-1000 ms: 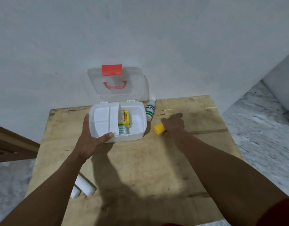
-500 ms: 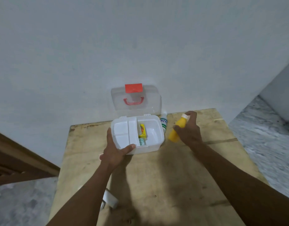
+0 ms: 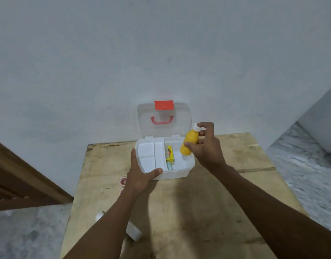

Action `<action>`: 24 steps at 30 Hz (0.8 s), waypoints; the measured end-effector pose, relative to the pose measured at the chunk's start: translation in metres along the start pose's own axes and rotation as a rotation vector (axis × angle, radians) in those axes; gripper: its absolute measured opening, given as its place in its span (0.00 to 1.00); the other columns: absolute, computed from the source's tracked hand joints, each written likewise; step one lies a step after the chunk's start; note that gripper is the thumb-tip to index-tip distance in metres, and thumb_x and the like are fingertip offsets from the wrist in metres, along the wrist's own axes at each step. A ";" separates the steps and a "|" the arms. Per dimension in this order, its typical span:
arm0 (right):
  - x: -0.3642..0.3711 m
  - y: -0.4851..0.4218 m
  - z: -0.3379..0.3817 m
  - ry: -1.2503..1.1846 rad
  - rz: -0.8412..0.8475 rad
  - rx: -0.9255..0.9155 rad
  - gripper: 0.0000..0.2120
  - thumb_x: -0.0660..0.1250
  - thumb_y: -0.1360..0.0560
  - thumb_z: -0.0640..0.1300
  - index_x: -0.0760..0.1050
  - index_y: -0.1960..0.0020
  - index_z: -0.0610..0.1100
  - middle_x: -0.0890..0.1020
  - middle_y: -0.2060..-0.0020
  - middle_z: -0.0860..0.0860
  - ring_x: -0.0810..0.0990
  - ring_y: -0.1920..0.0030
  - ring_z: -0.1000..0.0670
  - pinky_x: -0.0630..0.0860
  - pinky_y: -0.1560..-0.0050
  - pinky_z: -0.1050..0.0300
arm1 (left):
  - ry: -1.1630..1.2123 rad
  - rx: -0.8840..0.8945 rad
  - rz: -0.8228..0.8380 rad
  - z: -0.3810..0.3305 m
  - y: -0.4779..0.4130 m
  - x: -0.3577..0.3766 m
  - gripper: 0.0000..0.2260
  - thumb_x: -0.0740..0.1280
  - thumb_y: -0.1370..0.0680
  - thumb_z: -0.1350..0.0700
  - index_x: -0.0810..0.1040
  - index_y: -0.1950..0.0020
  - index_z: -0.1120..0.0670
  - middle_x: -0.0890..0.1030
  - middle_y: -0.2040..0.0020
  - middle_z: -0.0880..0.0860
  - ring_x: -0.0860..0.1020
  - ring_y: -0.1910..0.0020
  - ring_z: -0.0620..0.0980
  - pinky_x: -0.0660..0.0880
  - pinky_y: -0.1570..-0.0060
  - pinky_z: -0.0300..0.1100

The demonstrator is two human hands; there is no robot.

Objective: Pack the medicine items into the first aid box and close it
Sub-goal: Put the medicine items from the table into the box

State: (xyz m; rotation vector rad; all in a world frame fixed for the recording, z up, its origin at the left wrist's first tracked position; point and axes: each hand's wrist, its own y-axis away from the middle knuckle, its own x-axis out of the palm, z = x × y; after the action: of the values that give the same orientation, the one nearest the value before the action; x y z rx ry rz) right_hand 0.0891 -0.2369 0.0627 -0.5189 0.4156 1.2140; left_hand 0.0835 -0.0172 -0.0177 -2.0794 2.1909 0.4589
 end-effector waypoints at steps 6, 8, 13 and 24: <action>0.028 -0.012 -0.027 0.182 0.088 -0.145 0.28 0.78 0.33 0.40 0.66 0.40 0.50 0.82 0.50 0.46 0.83 0.51 0.39 0.80 0.50 0.44 | 0.048 0.035 0.013 -0.004 0.000 0.001 0.40 0.80 0.33 0.58 0.60 0.28 0.48 0.74 0.39 0.42 0.74 0.47 0.29 0.72 0.59 0.23; 0.033 -0.016 -0.036 0.253 0.119 -0.189 0.26 0.77 0.32 0.40 0.69 0.39 0.43 0.83 0.49 0.44 0.83 0.49 0.38 0.79 0.51 0.47 | 0.043 0.052 0.020 -0.005 -0.001 0.001 0.41 0.81 0.34 0.57 0.61 0.28 0.48 0.74 0.38 0.41 0.73 0.47 0.26 0.72 0.58 0.21; 0.039 -0.026 -0.044 0.362 0.154 -0.218 0.24 0.76 0.29 0.41 0.72 0.36 0.40 0.84 0.45 0.43 0.82 0.47 0.36 0.75 0.50 0.51 | 0.045 0.054 0.042 -0.006 -0.003 0.001 0.40 0.79 0.31 0.61 0.59 0.27 0.49 0.72 0.39 0.40 0.73 0.43 0.31 0.74 0.56 0.23; 0.052 -0.041 -0.050 0.623 0.152 -0.295 0.21 0.79 0.34 0.41 0.74 0.46 0.40 0.81 0.54 0.42 0.78 0.51 0.36 0.74 0.54 0.46 | 0.039 0.093 0.059 -0.008 -0.004 0.003 0.38 0.78 0.31 0.63 0.59 0.28 0.53 0.73 0.40 0.42 0.74 0.45 0.29 0.76 0.56 0.26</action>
State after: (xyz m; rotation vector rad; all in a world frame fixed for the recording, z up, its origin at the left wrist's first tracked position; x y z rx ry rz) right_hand 0.1423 -0.2367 -0.0005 -1.1465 0.8191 1.2522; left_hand 0.0881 -0.0220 -0.0114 -1.9981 2.2539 0.3178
